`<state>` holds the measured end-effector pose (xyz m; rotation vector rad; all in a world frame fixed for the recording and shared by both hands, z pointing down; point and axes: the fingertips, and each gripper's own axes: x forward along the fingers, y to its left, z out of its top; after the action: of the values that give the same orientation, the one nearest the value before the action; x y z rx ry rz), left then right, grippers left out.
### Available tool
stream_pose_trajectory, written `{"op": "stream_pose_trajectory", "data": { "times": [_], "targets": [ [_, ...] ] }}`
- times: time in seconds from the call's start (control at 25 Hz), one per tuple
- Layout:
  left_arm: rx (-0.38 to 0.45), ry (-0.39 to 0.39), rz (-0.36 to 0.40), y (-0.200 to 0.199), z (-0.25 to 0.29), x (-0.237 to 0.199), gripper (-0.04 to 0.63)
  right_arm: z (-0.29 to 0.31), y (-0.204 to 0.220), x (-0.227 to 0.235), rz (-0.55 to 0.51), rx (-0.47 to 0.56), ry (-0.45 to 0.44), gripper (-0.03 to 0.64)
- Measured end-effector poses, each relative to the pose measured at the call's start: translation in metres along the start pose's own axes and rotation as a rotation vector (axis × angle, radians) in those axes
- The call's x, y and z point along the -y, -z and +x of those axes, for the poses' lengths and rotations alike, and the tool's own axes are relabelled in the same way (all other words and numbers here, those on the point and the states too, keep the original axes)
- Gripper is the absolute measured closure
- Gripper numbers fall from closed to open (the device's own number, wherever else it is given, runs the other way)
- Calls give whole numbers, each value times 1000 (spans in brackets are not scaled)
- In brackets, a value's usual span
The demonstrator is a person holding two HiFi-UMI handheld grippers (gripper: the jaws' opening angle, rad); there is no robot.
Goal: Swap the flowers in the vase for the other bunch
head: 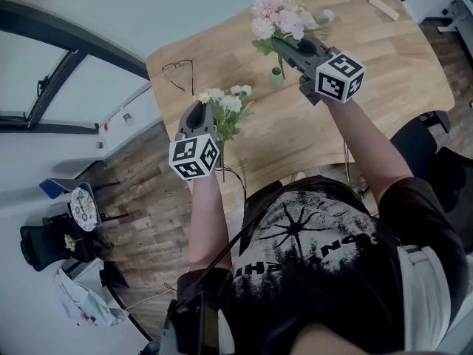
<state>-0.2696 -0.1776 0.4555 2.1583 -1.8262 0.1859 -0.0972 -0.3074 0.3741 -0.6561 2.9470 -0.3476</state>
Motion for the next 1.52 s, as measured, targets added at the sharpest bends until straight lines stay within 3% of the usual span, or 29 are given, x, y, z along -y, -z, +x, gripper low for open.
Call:
{"op": "stream_pose_trajectory", "data": {
  "times": [1.08, 1.52],
  "targets": [
    [-133, 118, -2, 37, 54, 38, 561, 21, 53, 35, 25, -16, -23, 572],
    [-152, 144, -20, 27, 65, 40, 561, 21, 73, 47, 54, -44, -11, 572]
  ]
}}
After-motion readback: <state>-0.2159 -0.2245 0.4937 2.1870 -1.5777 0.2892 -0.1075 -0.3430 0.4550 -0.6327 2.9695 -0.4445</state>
